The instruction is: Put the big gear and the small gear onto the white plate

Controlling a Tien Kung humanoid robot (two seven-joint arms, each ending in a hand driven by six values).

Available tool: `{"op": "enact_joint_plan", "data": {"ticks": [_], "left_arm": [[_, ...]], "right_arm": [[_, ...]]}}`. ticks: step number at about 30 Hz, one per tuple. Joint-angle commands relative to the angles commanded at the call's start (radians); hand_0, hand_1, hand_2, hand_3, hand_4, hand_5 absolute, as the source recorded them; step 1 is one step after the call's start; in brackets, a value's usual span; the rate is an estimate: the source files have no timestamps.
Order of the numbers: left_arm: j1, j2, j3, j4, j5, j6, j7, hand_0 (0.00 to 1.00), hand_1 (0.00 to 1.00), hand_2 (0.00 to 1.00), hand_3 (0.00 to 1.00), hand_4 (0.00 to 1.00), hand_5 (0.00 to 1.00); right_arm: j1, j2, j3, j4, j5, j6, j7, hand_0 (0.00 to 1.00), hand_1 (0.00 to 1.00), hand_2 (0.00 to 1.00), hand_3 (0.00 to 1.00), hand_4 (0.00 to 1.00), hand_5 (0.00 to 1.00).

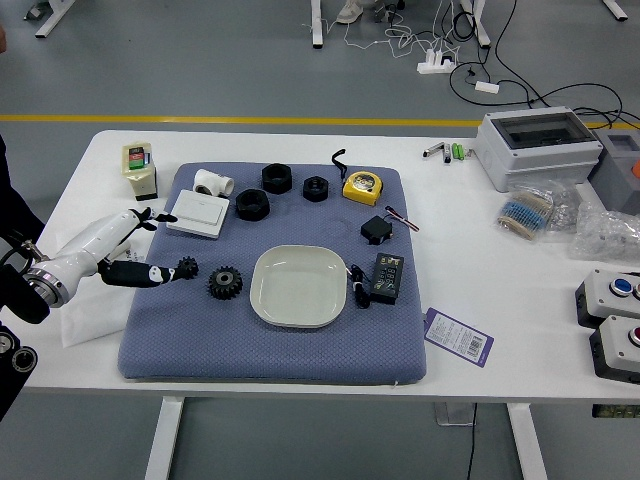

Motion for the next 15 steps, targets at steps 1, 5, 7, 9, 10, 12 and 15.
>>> {"op": "enact_joint_plan", "data": {"ticks": [1,5,7,9,10,12,15], "left_arm": [[-0.001,0.001,0.002,0.001,0.009,0.000,0.000,0.731,0.750,0.823,0.815,0.922,0.112],[-0.040,0.011,0.058,0.030,0.039,0.015,-0.005,0.731,0.750,0.823,0.815,0.922,0.112],[-0.062,0.015,0.091,0.047,0.049,0.020,-0.010,0.731,0.750,0.823,0.815,0.922,0.112],[-0.076,0.017,0.110,0.059,0.058,0.023,-0.013,0.726,0.748,0.823,0.816,0.907,0.076],[-0.083,0.018,0.119,0.066,0.061,0.024,-0.014,0.726,0.748,0.823,0.816,0.907,0.076],[-0.099,0.021,0.142,0.083,0.062,0.024,-0.017,0.726,0.748,0.823,0.816,0.907,0.076],[-0.117,0.023,0.170,0.103,0.050,0.023,-0.018,0.724,0.747,0.824,0.814,0.894,0.063]], "right_arm": [[0.000,0.000,0.000,0.000,0.000,0.000,0.000,0.610,0.621,0.721,0.534,0.734,0.704],[0.000,0.000,-0.003,0.000,0.001,0.000,-0.001,0.610,0.621,0.721,0.534,0.734,0.704],[-0.001,0.001,-0.004,0.000,0.003,0.000,-0.001,0.610,0.621,0.721,0.534,0.734,0.704],[-0.001,0.001,-0.005,0.000,0.004,0.000,-0.001,0.610,0.621,0.721,0.534,0.734,0.704],[-0.001,0.001,-0.005,0.000,0.004,0.000,-0.001,0.610,0.621,0.721,0.534,0.734,0.704],[-0.002,0.001,-0.006,0.000,0.005,-0.001,-0.001,0.610,0.621,0.721,0.534,0.734,0.704],[-0.003,0.000,-0.008,0.001,0.005,0.000,-0.001,0.610,0.622,0.721,0.534,0.735,0.704]]}}
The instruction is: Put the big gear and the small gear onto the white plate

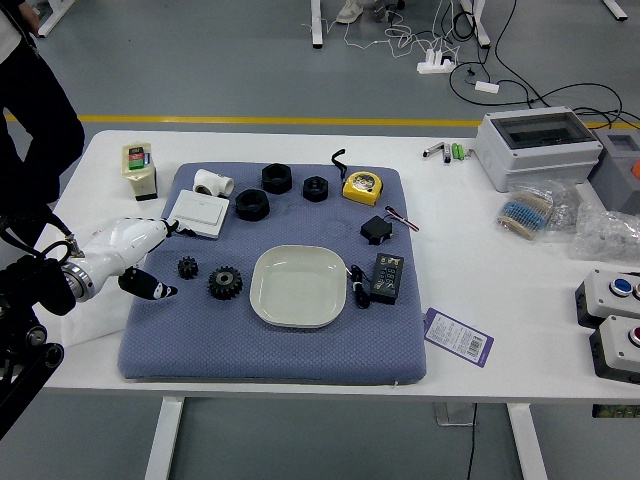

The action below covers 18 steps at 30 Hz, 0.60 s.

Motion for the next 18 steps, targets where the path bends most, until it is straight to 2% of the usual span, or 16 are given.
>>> {"op": "enact_joint_plan", "data": {"ticks": [13,18], "left_arm": [[-0.104,-0.006,0.104,0.118,-0.035,-0.012,-0.004,0.717,0.731,0.802,0.808,0.856,0.031],[-0.126,-0.013,0.125,0.155,-0.041,-0.017,-0.005,0.705,0.707,0.790,0.796,0.850,0.030]], "right_arm": [[0.000,-0.001,-0.007,0.001,0.004,-0.001,0.000,0.610,0.622,0.721,0.534,0.734,0.702],[0.001,-0.001,-0.005,0.001,0.003,-0.001,0.000,0.610,0.622,0.721,0.534,0.734,0.701]]}}
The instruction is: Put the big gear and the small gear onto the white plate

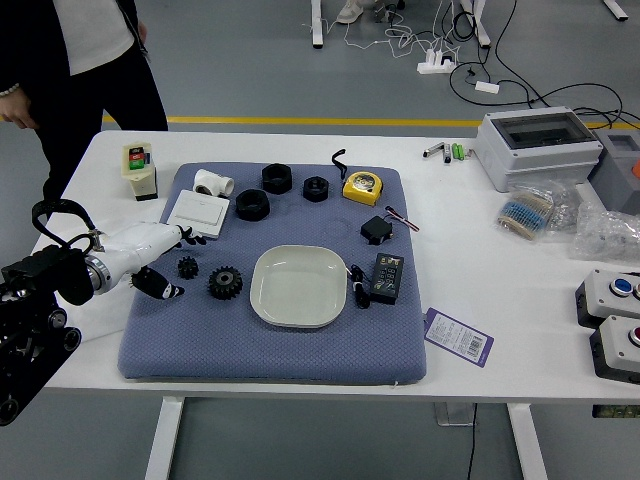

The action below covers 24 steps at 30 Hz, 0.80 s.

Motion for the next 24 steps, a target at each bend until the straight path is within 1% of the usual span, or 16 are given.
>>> {"op": "enact_joint_plan", "data": {"ticks": [4,5,10,11,16,17,22,23,24], "left_arm": [[-0.017,-0.008,0.010,0.032,-0.005,0.002,-0.003,0.705,0.707,0.790,0.796,0.850,0.030],[-0.021,-0.011,0.011,0.042,-0.005,0.002,-0.003,0.676,0.683,0.756,0.759,0.828,0.029],[-0.032,-0.024,0.008,0.076,-0.006,0.011,-0.002,0.676,0.683,0.756,0.759,0.828,0.029],[-0.035,-0.027,0.008,0.085,-0.008,0.013,-0.002,0.594,0.612,0.695,0.669,0.723,0.002],[-0.040,-0.031,0.008,0.099,-0.012,0.014,0.002,0.594,0.612,0.695,0.669,0.723,0.002],[-0.041,-0.032,0.009,0.099,-0.014,0.014,0.003,0.533,0.539,0.589,0.615,0.584,0.002],[-0.046,-0.034,0.016,0.104,-0.020,0.011,0.006,0.533,0.539,0.589,0.615,0.584,0.002],[-0.046,-0.034,0.018,0.105,-0.021,0.010,0.007,0.487,0.503,0.549,0.582,0.516,0.002],[-0.047,-0.035,0.018,0.106,-0.022,0.010,0.007,0.487,0.503,0.549,0.582,0.516,0.002]], "right_arm": [[0.002,-0.001,0.001,0.000,0.000,0.000,0.000,0.610,0.622,0.721,0.534,0.734,0.701],[0.003,-0.002,0.001,0.000,-0.001,0.001,0.000,0.610,0.622,0.721,0.534,0.734,0.701],[0.006,-0.001,0.002,0.001,0.000,0.001,-0.001,0.610,0.622,0.721,0.534,0.734,0.701],[0.007,-0.001,0.002,0.001,-0.001,0.001,-0.001,0.610,0.622,0.721,0.534,0.733,0.700],[0.009,-0.002,0.001,0.001,-0.001,0.001,-0.001,0.610,0.622,0.721,0.534,0.733,0.700],[0.009,-0.002,0.001,0.001,0.000,0.001,-0.001,0.610,0.622,0.721,0.534,0.733,0.700],[0.011,-0.002,0.003,0.001,-0.002,0.001,-0.001,0.610,0.622,0.721,0.534,0.733,0.700],[0.011,-0.002,0.003,0.001,-0.002,0.001,-0.001,0.610,0.622,0.721,0.534,0.733,0.700],[0.011,-0.002,0.003,0.001,-0.002,0.001,-0.001,0.610,0.622,0.721,0.534,0.733,0.700]]}}
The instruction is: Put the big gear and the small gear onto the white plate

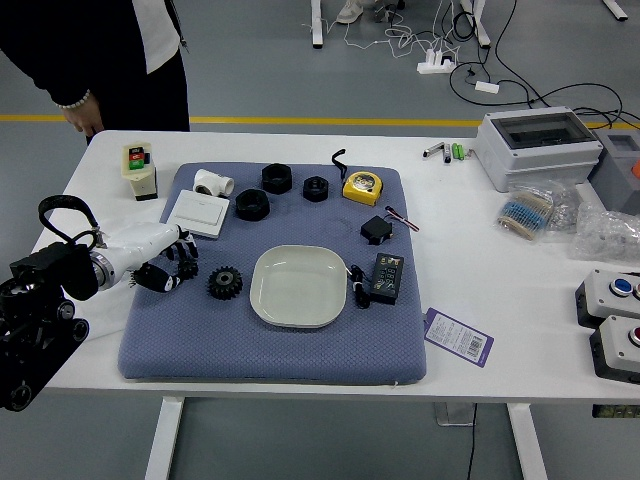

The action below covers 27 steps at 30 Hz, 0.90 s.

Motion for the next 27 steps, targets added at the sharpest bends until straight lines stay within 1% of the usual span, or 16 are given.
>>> {"op": "enact_joint_plan", "data": {"ticks": [10,11,16,17,22,27], "left_arm": [[-0.004,-0.005,0.005,0.006,-0.009,-0.004,0.002,0.473,0.497,0.542,0.580,0.508,0.002],[-0.003,-0.005,0.005,0.005,-0.009,-0.005,0.002,0.455,0.493,0.531,0.577,0.467,0.002],[0.000,-0.002,-0.003,-0.007,-0.013,-0.008,0.004,0.455,0.493,0.531,0.577,0.467,0.002],[0.002,-0.001,-0.008,-0.011,-0.017,-0.010,0.006,0.440,0.485,0.523,0.573,0.448,0.002],[0.008,0.000,-0.029,-0.023,-0.029,-0.012,0.012,0.440,0.485,0.523,0.573,0.448,0.002],[0.017,-0.001,-0.063,-0.049,-0.049,-0.010,0.022,0.439,0.481,0.521,0.572,0.444,0.002]], "right_arm": [[0.003,0.000,0.001,0.000,0.001,0.000,0.000,0.610,0.622,0.721,0.534,0.733,0.700],[0.003,0.000,0.001,0.000,0.001,0.000,0.000,0.610,0.622,0.721,0.534,0.733,0.700],[0.003,0.000,0.002,0.000,0.000,0.000,0.000,0.610,0.622,0.721,0.534,0.733,0.700],[0.003,0.000,0.002,0.000,0.000,0.000,0.000,0.610,0.622,0.721,0.534,0.733,0.700],[0.001,0.001,0.002,-0.001,0.000,0.000,0.000,0.610,0.622,0.721,0.534,0.733,0.700],[-0.002,0.002,-0.001,-0.001,0.002,0.000,0.001,0.610,0.622,0.720,0.534,0.733,0.700]]}}
